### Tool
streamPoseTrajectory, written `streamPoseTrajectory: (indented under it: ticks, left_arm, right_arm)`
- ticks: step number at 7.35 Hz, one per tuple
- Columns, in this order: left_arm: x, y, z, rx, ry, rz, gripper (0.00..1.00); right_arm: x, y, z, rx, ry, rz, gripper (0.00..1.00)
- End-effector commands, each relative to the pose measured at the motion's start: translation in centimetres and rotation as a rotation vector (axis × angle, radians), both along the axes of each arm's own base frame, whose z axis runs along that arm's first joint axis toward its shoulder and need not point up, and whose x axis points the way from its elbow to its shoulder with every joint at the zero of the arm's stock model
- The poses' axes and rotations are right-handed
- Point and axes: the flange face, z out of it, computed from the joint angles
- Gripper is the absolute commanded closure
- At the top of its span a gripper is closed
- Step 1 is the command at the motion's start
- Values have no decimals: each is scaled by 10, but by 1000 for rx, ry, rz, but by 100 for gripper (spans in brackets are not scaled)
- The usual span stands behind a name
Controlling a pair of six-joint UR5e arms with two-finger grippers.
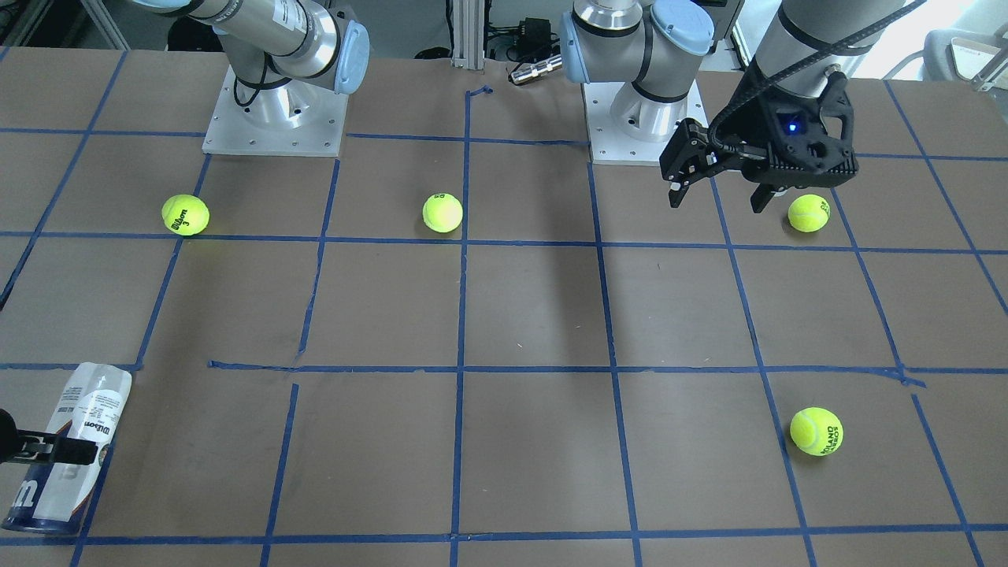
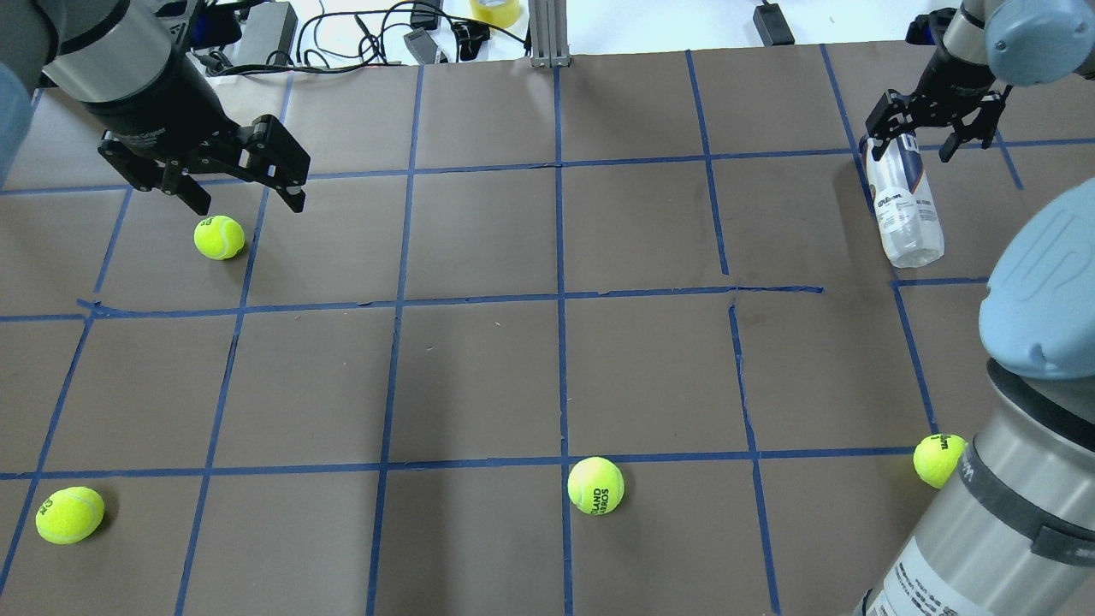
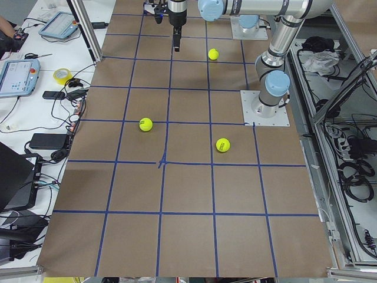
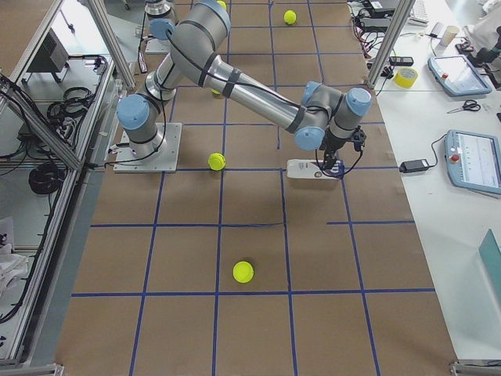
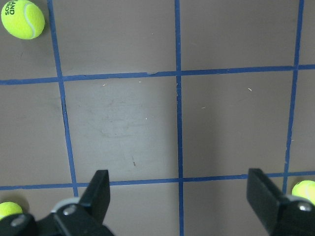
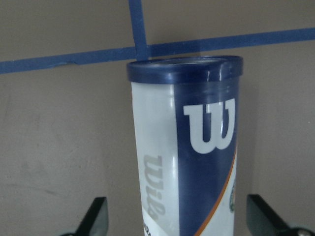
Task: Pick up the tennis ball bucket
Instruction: 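Lower the right gripper around the can and close on it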
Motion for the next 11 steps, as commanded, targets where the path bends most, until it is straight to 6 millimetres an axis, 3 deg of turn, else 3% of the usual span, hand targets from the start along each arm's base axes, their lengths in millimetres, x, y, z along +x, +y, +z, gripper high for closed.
streamPoseTrajectory:
  ticks: [1, 4, 8, 11]
  left_arm:
    - [0, 0, 0, -1, 0, 0, 0]
    - [0, 0, 0, 1, 2, 1, 0]
    - [0, 0, 0, 1, 2, 1, 0]
    - [0, 0, 0, 1, 2, 0, 0]
  right_arm:
    - [-7, -1, -23, 26, 25, 1, 0]
    - [-1, 12, -60, 81, -3, -2, 0]
    - [-4, 12, -67, 47, 19, 1, 0]
    - [-3, 12, -65, 53, 14, 6, 44]
